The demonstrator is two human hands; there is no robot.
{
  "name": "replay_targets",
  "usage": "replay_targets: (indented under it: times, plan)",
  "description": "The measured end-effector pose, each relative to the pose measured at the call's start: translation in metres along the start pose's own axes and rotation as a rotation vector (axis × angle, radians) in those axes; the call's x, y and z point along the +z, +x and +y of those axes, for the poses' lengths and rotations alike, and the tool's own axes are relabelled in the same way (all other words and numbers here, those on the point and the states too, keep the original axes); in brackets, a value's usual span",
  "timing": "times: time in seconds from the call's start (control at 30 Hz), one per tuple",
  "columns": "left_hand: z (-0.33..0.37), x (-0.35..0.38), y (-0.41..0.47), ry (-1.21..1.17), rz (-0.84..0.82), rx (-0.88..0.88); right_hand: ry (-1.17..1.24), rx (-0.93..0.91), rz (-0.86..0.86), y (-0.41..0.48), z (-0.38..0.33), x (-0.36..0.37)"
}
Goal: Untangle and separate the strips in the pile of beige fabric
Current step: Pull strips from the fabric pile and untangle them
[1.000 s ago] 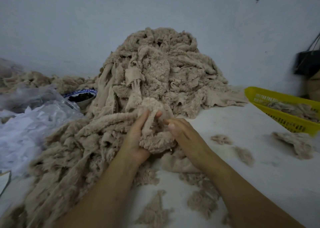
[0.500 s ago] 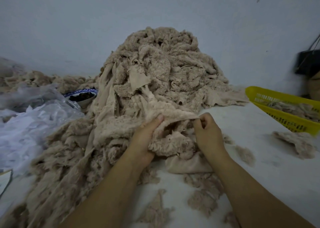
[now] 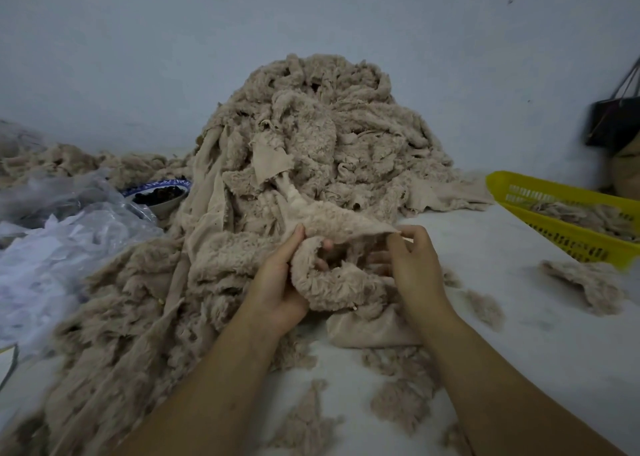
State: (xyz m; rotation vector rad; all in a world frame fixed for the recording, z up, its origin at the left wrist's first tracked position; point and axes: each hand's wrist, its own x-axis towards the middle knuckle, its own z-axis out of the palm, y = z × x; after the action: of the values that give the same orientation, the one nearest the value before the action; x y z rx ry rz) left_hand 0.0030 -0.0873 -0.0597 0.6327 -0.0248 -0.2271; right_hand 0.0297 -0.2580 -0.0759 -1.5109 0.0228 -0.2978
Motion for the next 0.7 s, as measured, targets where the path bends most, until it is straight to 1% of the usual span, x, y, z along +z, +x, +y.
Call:
replay_targets:
  times: [0.03, 0.1, 0.17, 0.23, 0.3, 0.37, 0.47, 0.53, 0.57, 0.63, 0.67, 0.7]
  plan:
    - [-0.001, 0.0, 0.0, 0.051, -0.021, -0.006, 0.097, 0.004, -0.032, -0.001, -0.002, 0.001]
    - [-0.008, 0.0, 0.001, 0.235, -0.005, 0.045, 0.162, -0.035, -0.085, -0.003, -0.004, 0.005]
    - [-0.015, -0.003, 0.005, 0.445, 0.089, 0.146, 0.034, -0.111, -0.108, -0.008, -0.004, 0.009]
    - [-0.021, -0.004, 0.006, 0.566, 0.134, 0.182, -0.132, -0.137, -0.179, -0.014, -0.003, 0.013]
    - [-0.024, -0.005, 0.006, 0.602, 0.109, 0.163, -0.186, -0.057, -0.312, -0.018, -0.002, 0.017]
    - [-0.025, -0.004, 0.005, 0.631, 0.087, 0.123, -0.162, 0.034, -0.39, -0.017, 0.001, 0.02]
    - [-0.028, -0.005, 0.005, 0.757, 0.059, 0.089, -0.074, 0.118, -0.35, -0.013, 0.002, 0.02]
    - [-0.028, -0.004, 0.005, 0.833, 0.036, 0.074, -0.099, 0.147, -0.333, -0.011, 0.003, 0.019]
    - [-0.028, -0.003, 0.004, 0.828, 0.02, 0.069, -0.159, 0.134, -0.316, -0.01, 0.004, 0.018]
    - [-0.026, 0.0, 0.005, 0.74, 0.017, 0.07, -0.293, 0.02, -0.287, -0.01, 0.007, 0.018]
    - [-0.024, 0.001, 0.006, 0.645, 0.061, 0.067, -0.343, -0.063, -0.304, -0.012, 0.007, 0.02]
    - [-0.021, 0.001, 0.008, 0.542, 0.112, 0.067, -0.386, -0.134, -0.361, -0.014, 0.008, 0.021]
